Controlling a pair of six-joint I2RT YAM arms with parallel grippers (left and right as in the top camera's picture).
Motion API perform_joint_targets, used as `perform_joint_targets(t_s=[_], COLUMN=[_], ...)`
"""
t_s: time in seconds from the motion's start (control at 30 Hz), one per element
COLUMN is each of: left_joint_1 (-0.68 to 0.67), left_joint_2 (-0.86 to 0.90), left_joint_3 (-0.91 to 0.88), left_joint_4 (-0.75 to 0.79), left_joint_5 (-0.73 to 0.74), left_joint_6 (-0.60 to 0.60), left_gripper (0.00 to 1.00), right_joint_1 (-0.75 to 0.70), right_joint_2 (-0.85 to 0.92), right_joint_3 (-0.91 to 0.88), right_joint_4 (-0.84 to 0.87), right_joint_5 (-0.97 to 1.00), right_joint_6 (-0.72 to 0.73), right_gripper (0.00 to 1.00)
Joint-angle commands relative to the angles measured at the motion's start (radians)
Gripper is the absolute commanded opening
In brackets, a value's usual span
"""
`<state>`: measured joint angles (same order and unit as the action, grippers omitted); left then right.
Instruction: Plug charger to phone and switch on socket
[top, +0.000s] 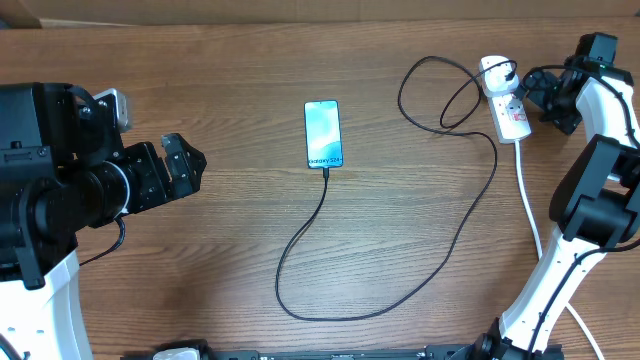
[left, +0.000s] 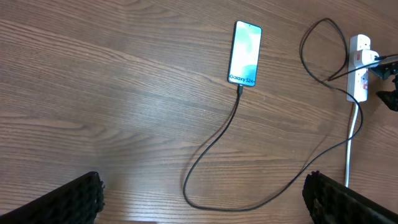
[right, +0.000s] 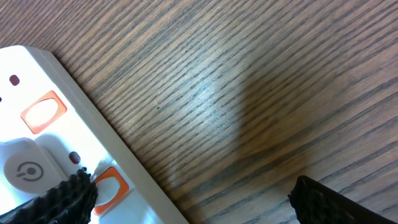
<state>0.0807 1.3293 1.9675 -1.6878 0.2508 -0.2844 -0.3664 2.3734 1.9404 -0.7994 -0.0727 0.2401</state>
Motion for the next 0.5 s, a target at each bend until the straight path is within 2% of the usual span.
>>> perform_joint_targets(t_s=[0.0, 0.47], left_joint_1=[0.004, 0.004], left_joint_2=[-0.002, -0.002], left_joint_3=[-0.003, -0.003], left_joint_4=[-0.001, -0.001], left_joint_5=[0.001, 0.001], left_joint_6=[0.016, 0.016], left_gripper=[1.00, 1.00], right_joint_1=[0.013, 0.013], right_joint_2=[0.014, 0.014], right_joint_3=[-0.015, -0.026], right_joint_4=[-0.011, -0.024], right_joint_5=[0.000, -0.046], right_joint_6=[-0.002, -0.006], right_gripper=[1.00, 1.00])
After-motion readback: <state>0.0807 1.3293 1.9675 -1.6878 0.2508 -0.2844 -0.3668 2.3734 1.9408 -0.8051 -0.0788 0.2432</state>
